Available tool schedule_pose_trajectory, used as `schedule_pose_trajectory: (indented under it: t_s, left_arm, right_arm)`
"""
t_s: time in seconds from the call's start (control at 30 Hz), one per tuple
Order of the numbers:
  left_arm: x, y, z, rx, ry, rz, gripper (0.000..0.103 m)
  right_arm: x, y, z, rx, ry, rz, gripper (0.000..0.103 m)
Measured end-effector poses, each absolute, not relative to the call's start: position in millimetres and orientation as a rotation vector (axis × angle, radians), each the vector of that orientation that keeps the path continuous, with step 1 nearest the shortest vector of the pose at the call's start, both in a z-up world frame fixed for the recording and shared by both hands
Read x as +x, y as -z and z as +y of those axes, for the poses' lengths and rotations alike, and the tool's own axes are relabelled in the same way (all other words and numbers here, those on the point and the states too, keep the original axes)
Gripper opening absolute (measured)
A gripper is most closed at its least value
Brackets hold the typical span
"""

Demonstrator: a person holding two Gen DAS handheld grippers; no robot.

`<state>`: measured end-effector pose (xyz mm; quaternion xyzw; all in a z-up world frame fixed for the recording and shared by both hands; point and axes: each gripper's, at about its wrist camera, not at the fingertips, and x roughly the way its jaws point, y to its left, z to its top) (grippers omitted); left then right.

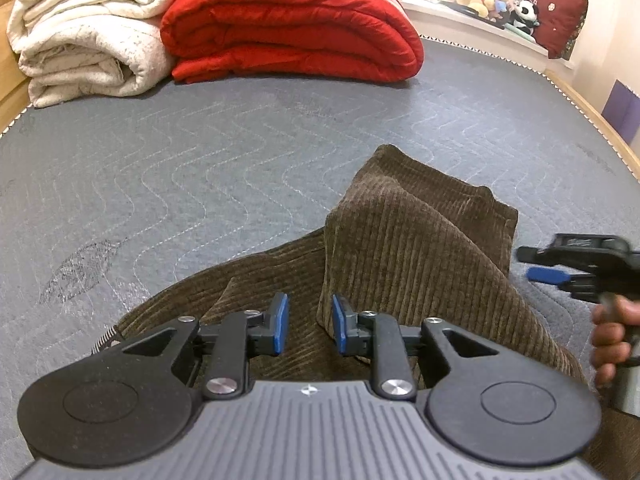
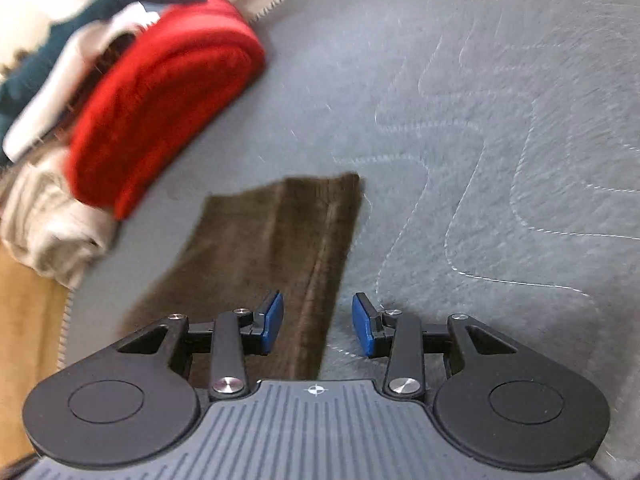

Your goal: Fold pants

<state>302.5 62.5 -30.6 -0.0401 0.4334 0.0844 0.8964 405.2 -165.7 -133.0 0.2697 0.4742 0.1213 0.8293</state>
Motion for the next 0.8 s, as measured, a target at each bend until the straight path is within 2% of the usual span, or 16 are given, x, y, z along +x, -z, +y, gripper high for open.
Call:
schedule_pose_trajectory:
  t_s: [0.2,0.23,0.27,0.3,0.43,0.6,0.67,0.8]
  left_arm:
    - [306.6,29.2,76.7,-0.106,-0.200,0.896,0.026]
    - [307.5,28.1,77.6,-0.110,-0.203,0.895,0.026]
    - [308.1,27.4,77.2,-0.111,-0.203,0.891,0.026]
    - [308.5,26.9,75.4,-0.104,-0.199,0.887,0.026]
    - [307.7,26.7,66.0,-0.065,-0.176,0.869,0.026]
    - [306.7,19.0,62.8,-0.089,-0.126,0.813,0.026]
    - [305.8,17.1,55.2,-0.085,-0.070,0.795,0.026]
    - [301.1,22.5,27.6,-0.061,0.085,0.795,0.026]
  right_arm:
    - [421.0,148.4,-143.7,0.532,-0.248,0.992,0.041]
    - [422.7,148.2,-140.0,0.525,-0.248,0.988,0.032]
    - [423.9,149.0,-134.2,0.509,-0.260,0.990,0.013]
    - [423.8,145.2,-134.8,0.488,-0.271,0.991,0.012]
    - [427.1,119.7,-139.3,0.458,-0.321,0.936,0.010]
    - [410.8,26.1,-205.0,0.553,-0.304,0.644,0.009]
    - [389.9,-2.3,-252.6,0.590,-0.195,0.510,0.009]
    - [337.4,-10.1,-347.1,0.618,0.262,0.344,0.009]
